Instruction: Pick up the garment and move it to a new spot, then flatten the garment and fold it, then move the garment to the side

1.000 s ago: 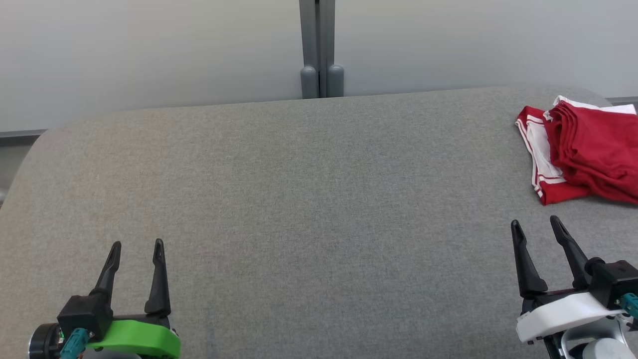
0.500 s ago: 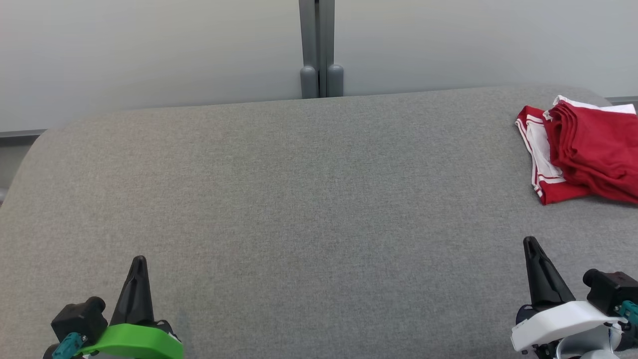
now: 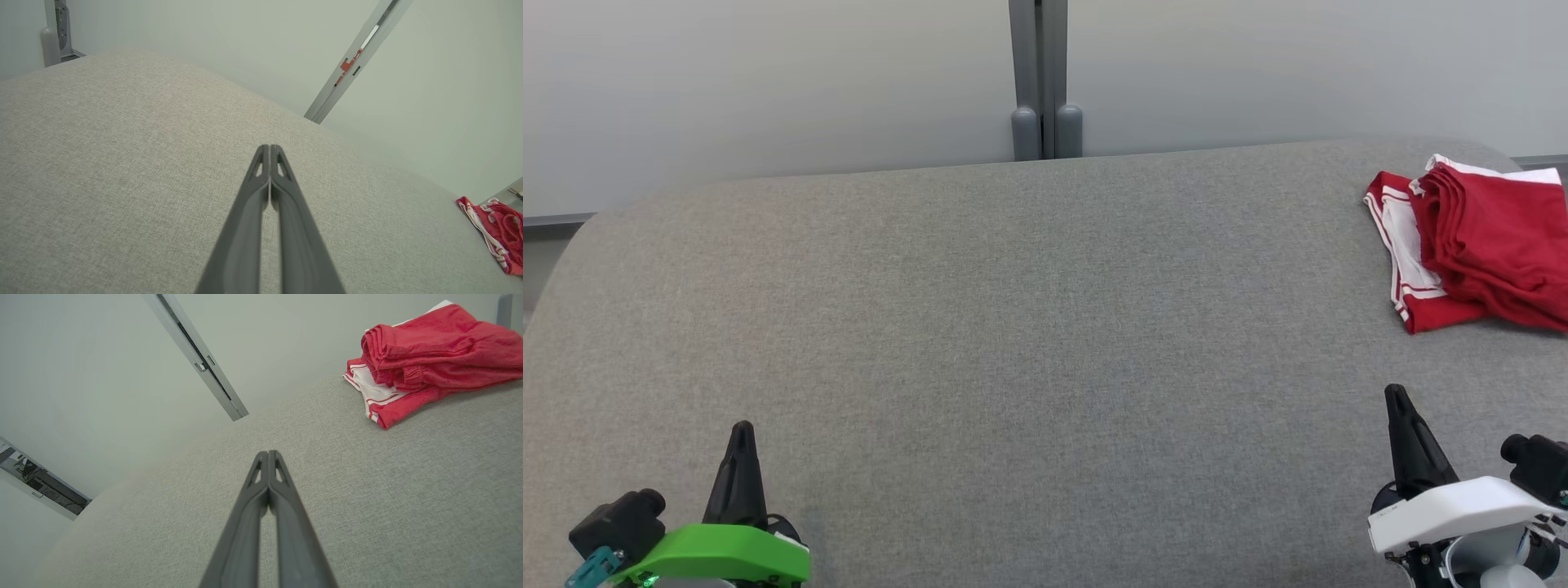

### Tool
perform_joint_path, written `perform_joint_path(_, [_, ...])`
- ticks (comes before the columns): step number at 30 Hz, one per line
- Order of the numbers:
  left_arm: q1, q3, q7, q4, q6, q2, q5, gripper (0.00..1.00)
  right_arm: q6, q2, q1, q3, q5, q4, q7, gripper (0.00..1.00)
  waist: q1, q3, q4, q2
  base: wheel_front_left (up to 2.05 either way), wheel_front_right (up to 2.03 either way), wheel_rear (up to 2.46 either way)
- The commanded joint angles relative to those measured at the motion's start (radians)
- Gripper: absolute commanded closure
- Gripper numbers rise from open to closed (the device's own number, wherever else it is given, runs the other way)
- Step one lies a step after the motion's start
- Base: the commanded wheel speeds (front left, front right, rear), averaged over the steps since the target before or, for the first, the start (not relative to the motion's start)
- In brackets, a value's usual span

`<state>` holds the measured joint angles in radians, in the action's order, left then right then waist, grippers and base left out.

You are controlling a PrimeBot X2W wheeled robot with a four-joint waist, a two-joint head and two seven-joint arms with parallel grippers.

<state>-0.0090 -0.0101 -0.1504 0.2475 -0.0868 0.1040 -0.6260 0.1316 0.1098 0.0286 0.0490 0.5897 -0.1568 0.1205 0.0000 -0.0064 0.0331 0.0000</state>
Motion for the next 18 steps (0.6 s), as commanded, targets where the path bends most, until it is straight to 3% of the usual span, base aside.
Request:
perform_joint_path(1, [-0.032, -0.010, 0.008, -0.015, -0.005, 0.001, -0.037, 1.00, 0.000, 0.004, -0.032, 0.006, 0.040, 0.008, -0.008, 1.00, 0.0000, 0.000, 0.000, 0.0000, 0.00, 0.00, 0.00])
perform_joint_path(18, [-0.051, -0.033, 0.070, -0.013, -0.015, -0.011, -0.264, 1.00, -0.001, -0.011, -0.059, 0.021, 0.276, -0.014, -0.063, 1.00, 0.0000, 0.002, -0.006, 0.0000, 0.00, 0.00, 0.00])
